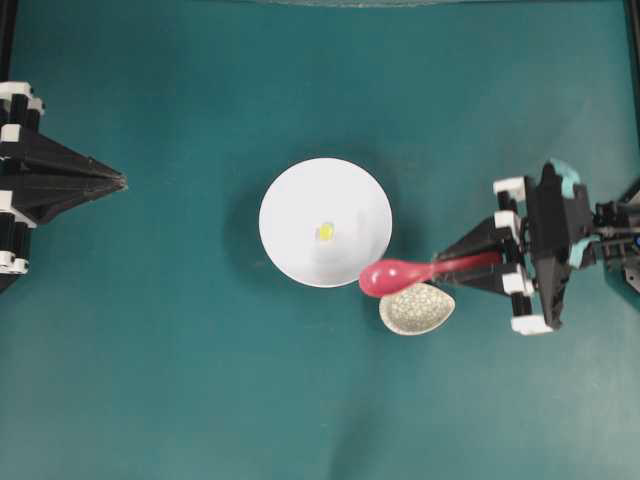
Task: Scoop the yellow hexagonal prism block from the bowl with a spoon using the right arm.
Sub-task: 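Lift the pink spoon and carry it into the white bowl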
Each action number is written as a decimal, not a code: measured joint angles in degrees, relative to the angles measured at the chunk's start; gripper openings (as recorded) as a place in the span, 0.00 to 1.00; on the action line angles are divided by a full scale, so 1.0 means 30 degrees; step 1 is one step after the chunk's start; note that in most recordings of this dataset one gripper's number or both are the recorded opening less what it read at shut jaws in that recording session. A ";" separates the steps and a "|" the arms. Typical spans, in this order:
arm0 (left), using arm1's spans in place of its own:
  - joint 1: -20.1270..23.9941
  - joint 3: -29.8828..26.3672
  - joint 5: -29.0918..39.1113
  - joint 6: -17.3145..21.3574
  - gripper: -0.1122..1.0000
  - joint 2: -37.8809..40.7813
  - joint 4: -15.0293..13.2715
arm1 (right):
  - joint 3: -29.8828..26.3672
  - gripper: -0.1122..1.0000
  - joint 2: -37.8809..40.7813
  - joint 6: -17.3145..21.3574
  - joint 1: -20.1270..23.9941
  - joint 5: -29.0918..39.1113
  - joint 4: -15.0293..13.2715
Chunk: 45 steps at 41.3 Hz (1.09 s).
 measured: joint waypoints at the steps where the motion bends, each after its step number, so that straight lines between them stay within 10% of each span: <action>1: 0.0000 0.0029 0.0000 -0.0029 0.16 0.0000 0.0029 | -0.0088 0.33 -0.0176 0.0000 -0.0146 0.0264 0.0000; 45: 0.0000 0.0029 0.0000 -0.0029 0.16 -0.0088 0.0000 | -0.4219 0.33 -0.1348 0.2432 -0.3896 0.8730 0.0557</action>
